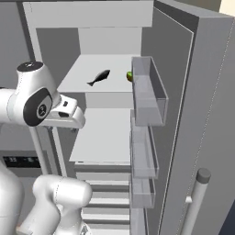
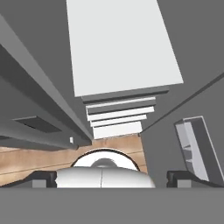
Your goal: Open the fridge, remove the kiwi, cucumber, and fish, and place them on any counter.
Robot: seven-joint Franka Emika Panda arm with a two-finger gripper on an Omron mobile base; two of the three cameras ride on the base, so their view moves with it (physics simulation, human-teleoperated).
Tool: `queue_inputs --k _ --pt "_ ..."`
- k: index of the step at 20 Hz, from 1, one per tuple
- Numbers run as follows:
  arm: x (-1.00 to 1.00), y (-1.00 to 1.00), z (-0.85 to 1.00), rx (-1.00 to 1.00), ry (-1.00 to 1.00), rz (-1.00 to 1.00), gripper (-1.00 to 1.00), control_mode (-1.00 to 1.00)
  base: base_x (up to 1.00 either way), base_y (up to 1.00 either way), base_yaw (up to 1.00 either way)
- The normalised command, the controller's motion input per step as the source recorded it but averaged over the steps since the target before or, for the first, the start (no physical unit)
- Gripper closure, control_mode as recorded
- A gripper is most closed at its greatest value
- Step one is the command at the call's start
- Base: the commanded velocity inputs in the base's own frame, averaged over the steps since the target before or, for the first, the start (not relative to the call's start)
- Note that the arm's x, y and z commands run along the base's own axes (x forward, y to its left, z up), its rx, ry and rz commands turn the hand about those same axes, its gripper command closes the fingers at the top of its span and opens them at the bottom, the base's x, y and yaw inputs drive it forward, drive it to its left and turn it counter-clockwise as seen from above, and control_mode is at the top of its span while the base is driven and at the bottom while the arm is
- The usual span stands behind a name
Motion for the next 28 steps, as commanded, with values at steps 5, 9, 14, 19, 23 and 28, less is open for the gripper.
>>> queue_inputs --k 5,9,14,19,23,28 --pt "0.39 -0.03 -0.02 0.02 0.00 -0.04 -1.00 -1.00 0.10 0.00 -0.02" --pt "0.48 -0.11 0.00 0.00 0.00 -0.07 -1.00 -1.00 0.00 0.00 0.00" --pt "0.36 -0.26 0.02 0.01 -0.05 -0.08 -1.00 -1.00 0.00 0.00 0.00" --pt "0.28 -0.12 0.01 0.04 -0.20 -0.08 -1.00 -1.00 0.00 0.00 0.00" --pt "0.26 -0.03 0.08 0.09 -0.22 -0.05 -1.00 -1.00 0.00 0.00 0.00" --pt "0.17 -0.05 0.23 0.12 -0.11 -0.03 -1.00 -1.00 0.00 0.00 0.00"
